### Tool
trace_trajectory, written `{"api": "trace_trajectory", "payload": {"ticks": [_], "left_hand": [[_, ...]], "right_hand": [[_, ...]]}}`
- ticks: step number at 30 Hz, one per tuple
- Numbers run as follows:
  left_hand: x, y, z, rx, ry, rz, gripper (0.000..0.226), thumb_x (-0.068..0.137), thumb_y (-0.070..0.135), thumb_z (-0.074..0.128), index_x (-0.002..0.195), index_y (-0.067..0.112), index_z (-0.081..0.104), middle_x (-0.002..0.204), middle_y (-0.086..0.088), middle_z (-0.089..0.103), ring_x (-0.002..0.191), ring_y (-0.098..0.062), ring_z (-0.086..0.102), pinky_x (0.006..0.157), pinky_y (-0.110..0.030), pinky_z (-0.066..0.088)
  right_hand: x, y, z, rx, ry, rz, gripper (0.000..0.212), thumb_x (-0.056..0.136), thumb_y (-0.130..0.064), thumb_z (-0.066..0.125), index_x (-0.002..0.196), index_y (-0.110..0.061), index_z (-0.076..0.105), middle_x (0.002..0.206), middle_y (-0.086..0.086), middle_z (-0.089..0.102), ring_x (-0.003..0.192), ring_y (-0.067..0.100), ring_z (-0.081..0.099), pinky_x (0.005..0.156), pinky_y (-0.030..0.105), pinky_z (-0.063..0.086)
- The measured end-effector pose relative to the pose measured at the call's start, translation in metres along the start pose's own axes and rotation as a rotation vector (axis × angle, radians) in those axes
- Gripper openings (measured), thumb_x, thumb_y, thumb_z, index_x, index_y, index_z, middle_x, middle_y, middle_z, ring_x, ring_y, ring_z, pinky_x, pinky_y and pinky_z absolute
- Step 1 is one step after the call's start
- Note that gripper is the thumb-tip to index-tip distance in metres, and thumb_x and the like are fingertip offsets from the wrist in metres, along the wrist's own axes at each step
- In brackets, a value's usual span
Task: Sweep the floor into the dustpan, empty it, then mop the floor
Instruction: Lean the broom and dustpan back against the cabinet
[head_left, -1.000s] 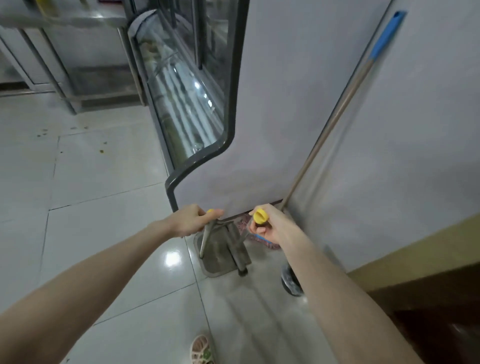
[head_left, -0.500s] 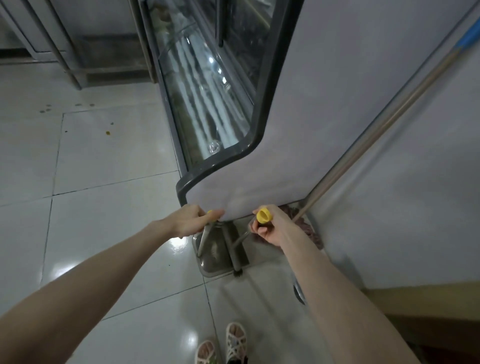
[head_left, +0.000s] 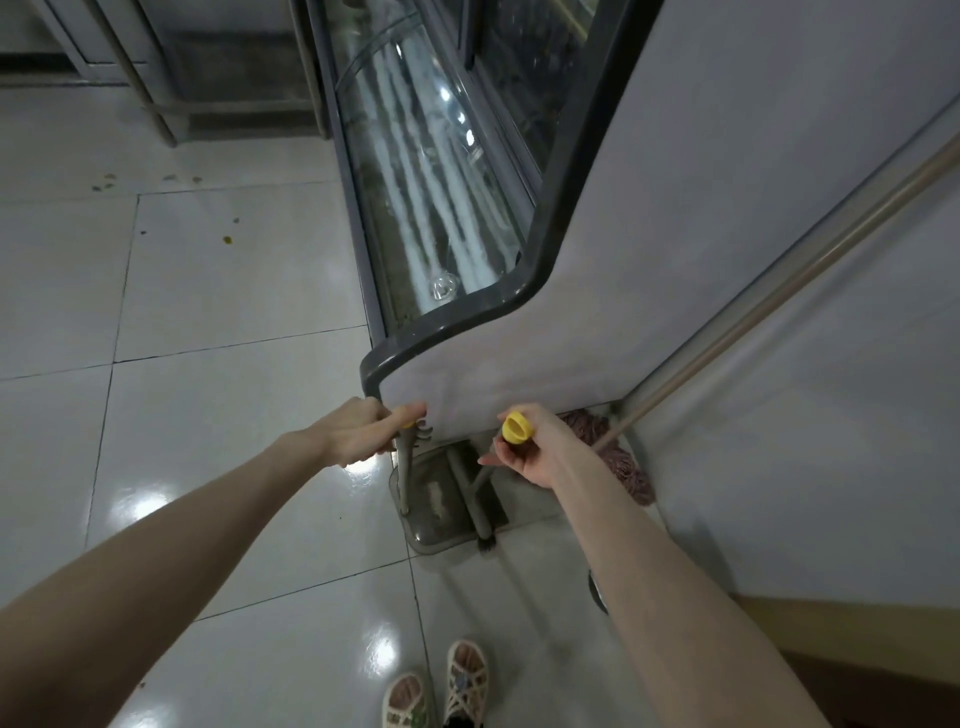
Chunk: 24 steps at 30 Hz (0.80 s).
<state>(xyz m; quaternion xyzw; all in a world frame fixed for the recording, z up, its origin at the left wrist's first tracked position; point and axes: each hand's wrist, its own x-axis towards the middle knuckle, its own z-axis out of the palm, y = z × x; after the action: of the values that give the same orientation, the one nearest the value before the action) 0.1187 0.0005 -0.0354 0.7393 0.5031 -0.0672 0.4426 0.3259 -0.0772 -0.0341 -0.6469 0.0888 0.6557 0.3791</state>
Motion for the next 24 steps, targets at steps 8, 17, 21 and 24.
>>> {"api": "trace_trajectory", "payload": {"ticks": [8, 17, 21, 24], "left_hand": [[0.012, -0.005, -0.006, 0.128, 0.019, 0.097, 0.064, 0.094, 0.062, 0.026, 0.057, 0.019, 0.055, 0.056, 0.004, 0.056, 0.057, -0.010, 0.054, 0.060, -0.028, 0.040], [0.022, -0.025, -0.007, 0.260, 0.097, 0.113, 0.085, 0.085, 0.073, 0.017, 0.078, 0.007, 0.070, 0.066, -0.006, 0.060, 0.062, -0.017, 0.055, 0.065, -0.033, 0.045], [0.028, -0.018, -0.004, 0.308, 0.118, 0.168, 0.090, 0.079, 0.081, 0.014, 0.075, 0.009, 0.068, 0.065, -0.007, 0.059, 0.063, -0.019, 0.057, 0.065, -0.034, 0.047], [0.026, -0.017, -0.006, 0.328, 0.116, 0.172, 0.072, 0.088, 0.071, 0.020, 0.064, 0.016, 0.059, 0.061, -0.003, 0.054, 0.061, -0.016, 0.053, 0.063, -0.031, 0.042]], "right_hand": [[-0.009, -0.003, 0.012, 0.053, 0.003, 0.024, 0.013, 0.092, -0.011, 0.051, 0.085, -0.001, 0.048, 0.100, 0.027, 0.050, 0.080, 0.033, 0.060, 0.036, 0.021, 0.050], [-0.014, 0.004, 0.028, 0.041, 0.070, -0.049, 0.026, 0.091, -0.019, 0.061, 0.106, -0.003, 0.048, 0.103, 0.020, 0.049, 0.094, 0.032, 0.053, 0.043, 0.026, 0.054], [-0.009, 0.007, 0.031, 0.051, 0.071, -0.076, 0.020, 0.089, -0.019, 0.062, 0.089, -0.003, 0.050, 0.089, 0.016, 0.048, 0.075, 0.025, 0.049, 0.038, 0.025, 0.053], [-0.009, 0.007, 0.032, 0.051, 0.084, -0.113, 0.019, 0.089, -0.020, 0.062, 0.089, -0.006, 0.050, 0.090, 0.015, 0.047, 0.076, 0.023, 0.051, 0.043, 0.027, 0.056]]}}
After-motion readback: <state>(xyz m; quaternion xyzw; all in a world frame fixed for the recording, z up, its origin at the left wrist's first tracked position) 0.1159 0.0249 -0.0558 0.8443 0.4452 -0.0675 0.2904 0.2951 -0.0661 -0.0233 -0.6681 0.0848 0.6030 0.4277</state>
